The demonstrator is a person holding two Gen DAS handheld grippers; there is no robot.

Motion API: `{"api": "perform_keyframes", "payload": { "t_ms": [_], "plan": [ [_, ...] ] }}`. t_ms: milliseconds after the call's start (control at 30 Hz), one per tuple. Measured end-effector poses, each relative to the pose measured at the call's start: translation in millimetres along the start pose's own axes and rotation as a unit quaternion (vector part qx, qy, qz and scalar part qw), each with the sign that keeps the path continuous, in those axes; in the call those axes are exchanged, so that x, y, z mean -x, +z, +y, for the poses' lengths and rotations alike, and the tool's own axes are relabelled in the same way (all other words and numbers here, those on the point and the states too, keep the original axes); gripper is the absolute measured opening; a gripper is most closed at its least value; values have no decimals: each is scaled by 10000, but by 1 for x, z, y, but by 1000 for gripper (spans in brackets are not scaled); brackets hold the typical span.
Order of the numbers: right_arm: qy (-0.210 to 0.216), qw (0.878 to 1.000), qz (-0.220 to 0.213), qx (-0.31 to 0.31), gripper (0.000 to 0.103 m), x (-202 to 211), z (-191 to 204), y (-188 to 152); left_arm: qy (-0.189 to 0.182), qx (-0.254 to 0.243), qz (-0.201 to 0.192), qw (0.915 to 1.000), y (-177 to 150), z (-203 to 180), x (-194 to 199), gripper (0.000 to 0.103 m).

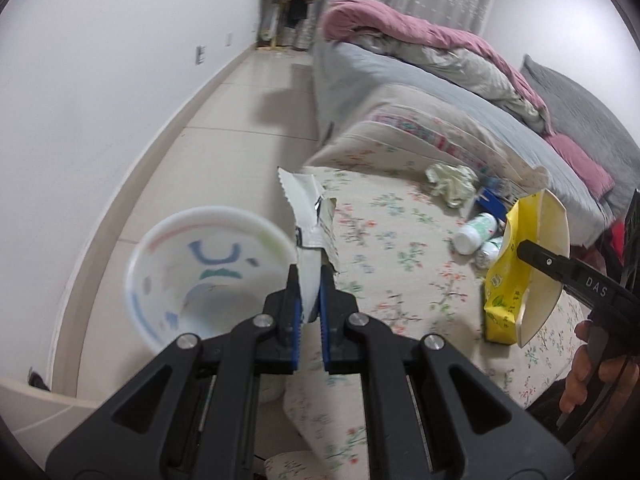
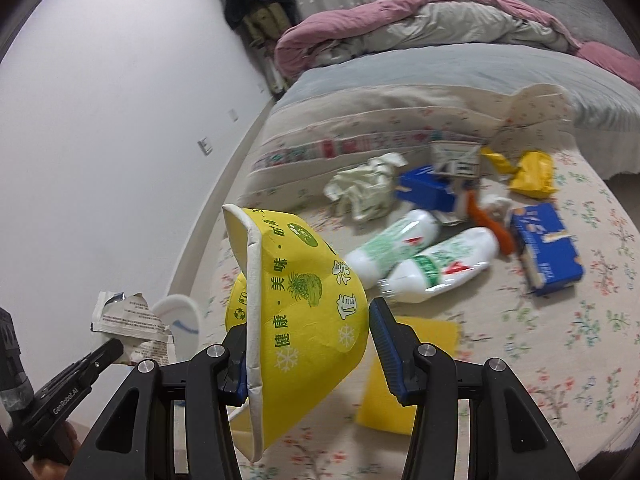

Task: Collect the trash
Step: 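Carry the paper over the wastebasket and open the left gripper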

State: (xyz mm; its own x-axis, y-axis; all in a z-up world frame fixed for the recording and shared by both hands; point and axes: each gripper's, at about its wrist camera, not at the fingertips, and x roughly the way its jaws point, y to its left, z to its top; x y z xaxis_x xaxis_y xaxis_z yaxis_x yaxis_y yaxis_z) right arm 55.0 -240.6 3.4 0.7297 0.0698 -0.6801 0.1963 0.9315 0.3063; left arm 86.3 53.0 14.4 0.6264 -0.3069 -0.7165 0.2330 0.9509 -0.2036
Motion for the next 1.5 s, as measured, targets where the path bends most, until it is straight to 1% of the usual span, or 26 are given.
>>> {"api": "perform_keyframes", "payload": {
  "t_ms": [167, 567, 600, 633, 667, 700, 733, 767, 867, 933, 967, 1067, 1133, 1167, 1367, 1500],
  "plan": [
    [101, 9996, 144, 228, 51, -17, 28, -6, 132, 272, 20, 9995, -8, 26, -2, 9],
    [344, 9970, 411, 555, 51, -49, 73, -20, 281, 812, 191, 9961, -21, 75, -17, 9],
    [361, 9968, 432, 563, 51, -51, 74, -20, 289, 850, 226, 9957, -22, 79, -18, 19],
    [387, 9965, 459, 583, 51, -54, 78, -20, 308, 878, 284, 9953, -23, 81, -19, 44],
    [401, 9962, 478, 606, 51, -56, 80, -21, 387, 907, 334, 9946, -24, 84, -19, 59],
    [410, 9959, 501, 628, 51, -59, 82, -21, 461, 943, 303, 9940, -25, 87, -16, 78],
    [417, 9957, 517, 639, 51, -62, 84, -21, 493, 961, 261, 9938, -26, 89, -14, 81],
    [441, 9954, 548, 651, 51, -65, 86, -21, 554, 955, 280, 9935, -27, 91, -11, 81],
    [485, 9946, 610, 689, 51, -74, 94, -21, 896, 881, 407, 9912, -30, 95, -9, 83],
    [539, 9937, 662, 731, 51, -82, 102, -21, 1134, 829, 466, 9890, -33, 98, -7, 85],
    [597, 9928, 703, 770, 51, -87, 108, -22, 1170, 820, 491, 9885, -34, 100, -6, 86],
    [678, 9906, 769, 902, 51, -97, 122, -25, 1401, 822, 571, 9851, -37, 107, -4, 93],
    [721, 9894, 832, 948, 51, -105, 130, -27, 1568, 855, 617, 9820, -39, 113, -2, 100],
    [740, 9889, 858, 957, 51, -108, 134, -27, 1630, 885, 633, 9806, -40, 114, -2, 101],
    [808, 9863, 912, 1111, 52, -125, 155, -27, 1766, 1083, 605, 9764, -41, 130, 5, 101],
    [834, 9850, 905, 1206, 54, -133, 166, -26, 1748, 1186, 611, 9755, -41, 133, 5, 101]
  ]
}}
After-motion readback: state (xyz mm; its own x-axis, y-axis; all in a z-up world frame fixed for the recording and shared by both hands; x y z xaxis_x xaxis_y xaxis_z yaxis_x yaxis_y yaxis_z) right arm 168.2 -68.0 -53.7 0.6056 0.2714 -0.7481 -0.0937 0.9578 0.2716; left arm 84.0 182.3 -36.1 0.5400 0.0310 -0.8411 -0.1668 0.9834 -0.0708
